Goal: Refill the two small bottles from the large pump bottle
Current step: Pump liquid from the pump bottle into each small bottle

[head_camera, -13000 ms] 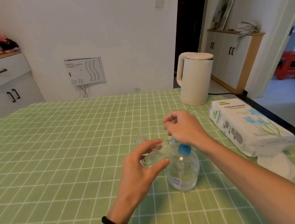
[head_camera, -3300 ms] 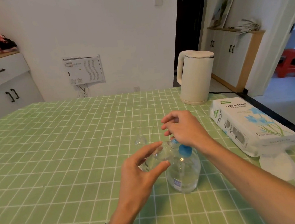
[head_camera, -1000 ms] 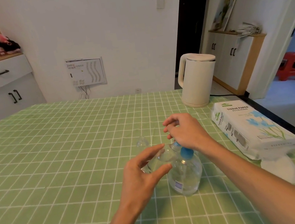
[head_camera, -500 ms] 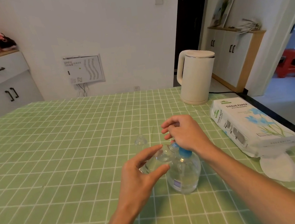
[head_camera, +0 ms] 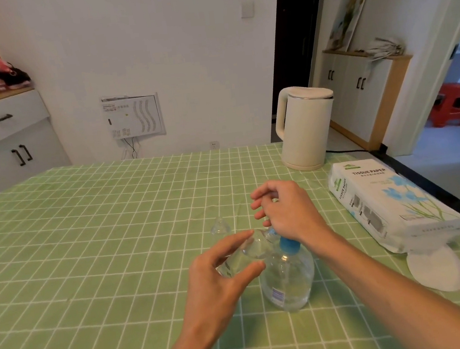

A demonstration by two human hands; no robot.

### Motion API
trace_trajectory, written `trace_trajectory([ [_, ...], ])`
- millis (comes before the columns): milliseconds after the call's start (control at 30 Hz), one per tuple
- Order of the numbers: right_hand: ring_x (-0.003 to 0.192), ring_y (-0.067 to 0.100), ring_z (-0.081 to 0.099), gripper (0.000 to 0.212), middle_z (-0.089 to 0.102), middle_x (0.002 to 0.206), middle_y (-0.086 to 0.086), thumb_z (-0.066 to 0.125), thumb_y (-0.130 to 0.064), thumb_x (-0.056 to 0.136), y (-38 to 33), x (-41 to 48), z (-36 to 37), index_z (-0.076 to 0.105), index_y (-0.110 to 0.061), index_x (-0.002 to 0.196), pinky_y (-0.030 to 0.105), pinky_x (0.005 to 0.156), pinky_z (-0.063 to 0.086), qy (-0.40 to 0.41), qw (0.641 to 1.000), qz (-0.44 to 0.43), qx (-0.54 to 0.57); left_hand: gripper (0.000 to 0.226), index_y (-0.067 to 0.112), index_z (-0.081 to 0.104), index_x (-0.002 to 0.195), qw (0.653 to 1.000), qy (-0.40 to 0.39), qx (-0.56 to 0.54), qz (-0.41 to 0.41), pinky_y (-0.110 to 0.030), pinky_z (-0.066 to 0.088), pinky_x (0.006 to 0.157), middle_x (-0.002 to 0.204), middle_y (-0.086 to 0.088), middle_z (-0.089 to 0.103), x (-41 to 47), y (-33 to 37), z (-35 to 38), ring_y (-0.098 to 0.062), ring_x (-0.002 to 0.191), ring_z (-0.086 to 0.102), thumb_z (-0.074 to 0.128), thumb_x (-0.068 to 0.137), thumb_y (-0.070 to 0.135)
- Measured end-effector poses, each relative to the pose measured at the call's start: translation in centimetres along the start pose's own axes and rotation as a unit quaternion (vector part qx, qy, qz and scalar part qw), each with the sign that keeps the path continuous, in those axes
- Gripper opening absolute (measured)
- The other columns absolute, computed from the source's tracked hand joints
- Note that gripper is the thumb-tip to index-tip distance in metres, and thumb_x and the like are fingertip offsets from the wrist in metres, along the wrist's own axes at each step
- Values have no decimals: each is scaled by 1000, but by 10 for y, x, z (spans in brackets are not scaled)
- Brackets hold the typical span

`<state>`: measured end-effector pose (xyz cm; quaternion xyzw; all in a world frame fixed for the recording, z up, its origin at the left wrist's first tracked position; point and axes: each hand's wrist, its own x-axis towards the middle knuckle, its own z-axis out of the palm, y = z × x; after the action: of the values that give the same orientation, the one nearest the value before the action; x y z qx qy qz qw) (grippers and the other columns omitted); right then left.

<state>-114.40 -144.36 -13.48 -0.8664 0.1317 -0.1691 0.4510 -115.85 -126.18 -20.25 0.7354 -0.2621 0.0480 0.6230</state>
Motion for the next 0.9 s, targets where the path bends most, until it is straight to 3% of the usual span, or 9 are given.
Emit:
trace_trajectory([
  [467,76,9,76,28,77,89,-7,51,-4,101,7,-3,3,74,-19,101,33,72,65,-8,1000,30,3,49,43,77,117,1000,-2,3,-9,-4,47,95,115,27,77,-3,-5,2,6,112,70,93,75,22],
  [700,79,9,76,21,77,89,-8,56,-11,101,-3,0,-1,72,-25,99,33,71,64,-10,1000,14,-19,49,40,78,118,1000,-1,0,-2,-7,49,96,114,25,78,1,0,0,4,112,71,93,75,20],
  [900,74,8,76,26,78,88,-7,54,-5,101,2,2,1,74,-21,98,27,66,62,-13,999,30,12,50,38,77,119,1000,-1,-6,-2,-7,49,96,114,25,78,1,-3,2,4,112,71,93,75,20],
])
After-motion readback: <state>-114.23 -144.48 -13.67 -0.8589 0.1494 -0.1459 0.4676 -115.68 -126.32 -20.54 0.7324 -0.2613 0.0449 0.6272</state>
